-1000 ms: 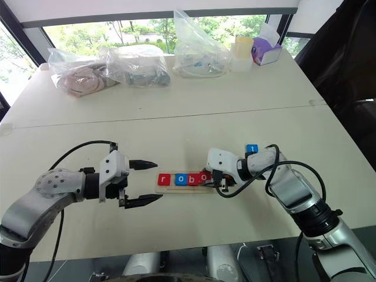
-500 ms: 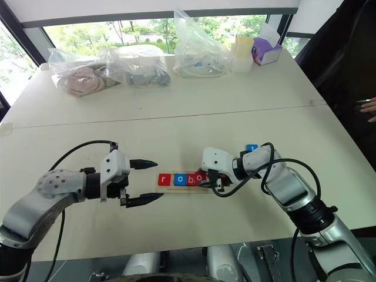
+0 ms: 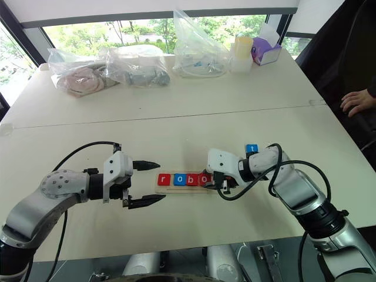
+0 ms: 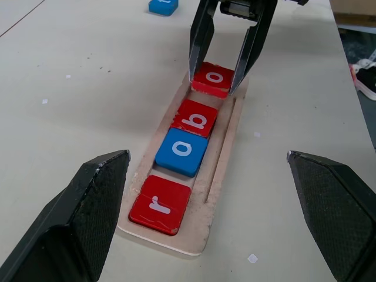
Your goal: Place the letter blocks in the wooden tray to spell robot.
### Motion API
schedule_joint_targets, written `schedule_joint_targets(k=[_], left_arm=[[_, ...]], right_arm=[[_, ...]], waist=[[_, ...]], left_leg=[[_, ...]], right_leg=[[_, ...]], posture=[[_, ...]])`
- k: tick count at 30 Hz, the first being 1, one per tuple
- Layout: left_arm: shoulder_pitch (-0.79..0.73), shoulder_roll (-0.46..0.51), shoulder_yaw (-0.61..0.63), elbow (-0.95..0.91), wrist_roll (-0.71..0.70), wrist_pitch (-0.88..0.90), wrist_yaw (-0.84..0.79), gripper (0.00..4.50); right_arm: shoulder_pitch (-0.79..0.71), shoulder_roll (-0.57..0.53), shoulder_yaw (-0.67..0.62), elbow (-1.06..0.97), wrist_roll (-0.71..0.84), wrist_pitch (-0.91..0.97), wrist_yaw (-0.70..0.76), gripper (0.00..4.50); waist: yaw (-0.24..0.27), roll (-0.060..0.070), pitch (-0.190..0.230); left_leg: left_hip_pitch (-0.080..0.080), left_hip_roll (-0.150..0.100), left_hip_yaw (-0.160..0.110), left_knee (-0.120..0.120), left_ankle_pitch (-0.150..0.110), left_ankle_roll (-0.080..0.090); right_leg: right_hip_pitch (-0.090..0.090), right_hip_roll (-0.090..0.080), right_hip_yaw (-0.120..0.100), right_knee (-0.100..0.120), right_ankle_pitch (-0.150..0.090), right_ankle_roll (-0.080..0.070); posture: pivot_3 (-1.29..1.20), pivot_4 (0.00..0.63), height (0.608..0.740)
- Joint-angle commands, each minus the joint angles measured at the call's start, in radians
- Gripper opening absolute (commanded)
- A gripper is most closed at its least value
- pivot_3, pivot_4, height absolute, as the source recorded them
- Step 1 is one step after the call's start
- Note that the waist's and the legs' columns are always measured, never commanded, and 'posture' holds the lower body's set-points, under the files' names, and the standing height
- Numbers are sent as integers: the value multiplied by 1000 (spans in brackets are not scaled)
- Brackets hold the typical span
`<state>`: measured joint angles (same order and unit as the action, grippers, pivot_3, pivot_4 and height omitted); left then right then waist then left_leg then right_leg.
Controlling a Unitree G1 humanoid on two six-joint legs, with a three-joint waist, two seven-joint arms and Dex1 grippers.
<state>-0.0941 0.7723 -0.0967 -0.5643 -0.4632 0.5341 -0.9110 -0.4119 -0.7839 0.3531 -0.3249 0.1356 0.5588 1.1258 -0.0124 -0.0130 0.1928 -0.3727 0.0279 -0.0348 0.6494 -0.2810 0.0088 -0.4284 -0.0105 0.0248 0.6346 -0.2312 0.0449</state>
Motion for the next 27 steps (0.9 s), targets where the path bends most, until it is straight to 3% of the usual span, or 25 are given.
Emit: schedule_joint_targets(k=[1,27], left_arm=[[-16,-4,5,-16,0,-14,-1,4500],[-4,-10,3,-41,-7,-2,31,4500]], right_arm=[[-5,11,7,4,-12,-23,-9,1151],[-32,53,34,46,-37,-38,-14,1151]], waist=[[0,0,0],[0,0,0]], left_leg=[[0,0,0,0,0,0],[0,0,0,0,0,0]], right_leg=[[0,0,0,0,0,0],[0,0,0,0,0,0]], posture=[[0,150,740],[0,150,740]])
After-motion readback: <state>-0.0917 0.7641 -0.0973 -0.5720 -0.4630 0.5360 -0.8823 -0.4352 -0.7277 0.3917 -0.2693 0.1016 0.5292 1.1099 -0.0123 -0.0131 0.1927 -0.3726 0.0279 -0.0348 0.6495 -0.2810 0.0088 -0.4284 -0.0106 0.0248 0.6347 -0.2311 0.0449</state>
